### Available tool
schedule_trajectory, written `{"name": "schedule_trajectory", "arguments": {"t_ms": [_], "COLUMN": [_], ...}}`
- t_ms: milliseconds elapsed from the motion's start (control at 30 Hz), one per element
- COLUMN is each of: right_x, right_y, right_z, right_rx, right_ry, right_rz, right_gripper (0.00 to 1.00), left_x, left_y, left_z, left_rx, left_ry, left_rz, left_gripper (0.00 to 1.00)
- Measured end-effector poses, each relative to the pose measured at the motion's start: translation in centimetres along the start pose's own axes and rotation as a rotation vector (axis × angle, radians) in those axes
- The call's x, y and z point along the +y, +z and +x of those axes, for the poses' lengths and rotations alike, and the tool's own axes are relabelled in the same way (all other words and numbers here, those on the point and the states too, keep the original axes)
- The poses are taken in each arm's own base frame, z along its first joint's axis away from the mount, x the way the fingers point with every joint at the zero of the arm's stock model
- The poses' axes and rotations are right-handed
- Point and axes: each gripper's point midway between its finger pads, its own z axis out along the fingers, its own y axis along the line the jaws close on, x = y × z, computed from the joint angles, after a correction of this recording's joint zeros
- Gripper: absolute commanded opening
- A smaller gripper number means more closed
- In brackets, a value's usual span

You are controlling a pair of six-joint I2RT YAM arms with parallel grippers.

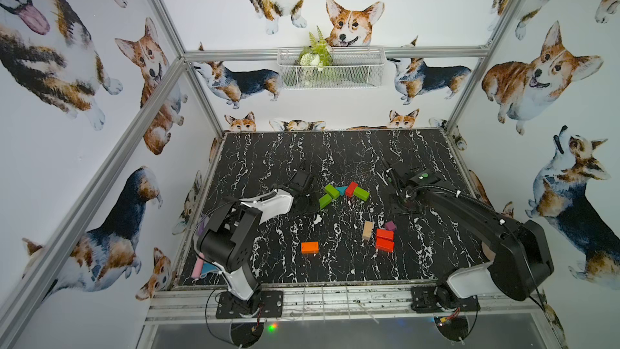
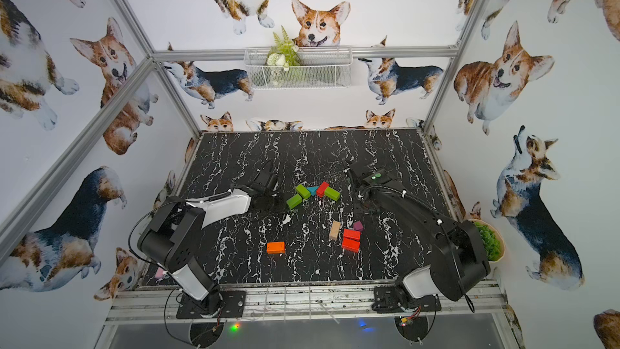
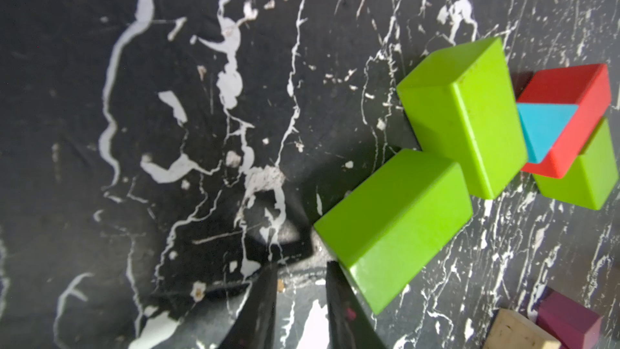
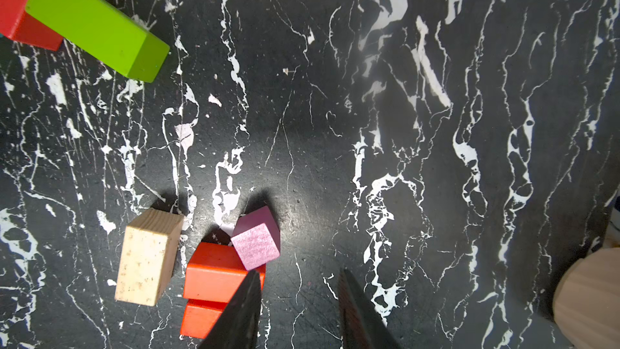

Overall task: Assemble a heart with building blocks
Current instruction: Assemble the building block at the center of the board.

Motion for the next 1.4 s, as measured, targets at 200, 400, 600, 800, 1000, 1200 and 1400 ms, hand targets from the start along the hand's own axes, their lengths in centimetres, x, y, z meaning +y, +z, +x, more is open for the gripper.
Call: {"name": "schedule_trajectory", "arguments": {"t_ms": [200,400,600,800,1000,1200,1400], "right_x": [0.0,0.0,-0.1,0.0,1.8,8.2,15.0], "right_y": [0.0,0.0,-0.1,-0.4,-1.0,-0.3,1.3], "right_z": [0.0,0.0,-0.1,-0.1,0.0,0.0,-0.8], "right_rx": [0.000,-0.002,-0.006,-0.014,-0.020,-0.013,-0.030], "right_ry": [0.000,0.000,0.001,0.001,-0.033,-0.132,-0.206], "right_rz": [0.000,0.003,0.001,-0.010,-0.049,-0.118,-0.156], "right_gripper": [0.41,0.42,0.42,0.42,0.42,0.42,0.42], "left_x": [-0.5,-0.5,-0.7,-0.8,-0.3,0.2,0.7], "left_y": [0.0,0.0,-0.1,-0.8,-2.0,-3.0,-2.5], "left_z": [-0.2,-0.2,-0.3,-0.5,-0.3,-0.2,0.1], "left_rx": [-0.002,-0.001,-0.005,-0.020,-0.035,-0.056,-0.045], "left_ry": [0.003,0.005,0.006,0.009,0.012,0.018,0.015], "left_rz": [0.011,0.012,0.015,0.018,-0.003,-0.006,-0.017], "left_gripper": [0.30,0.30,0.32,0.32,0.32,0.33,0.32]}}
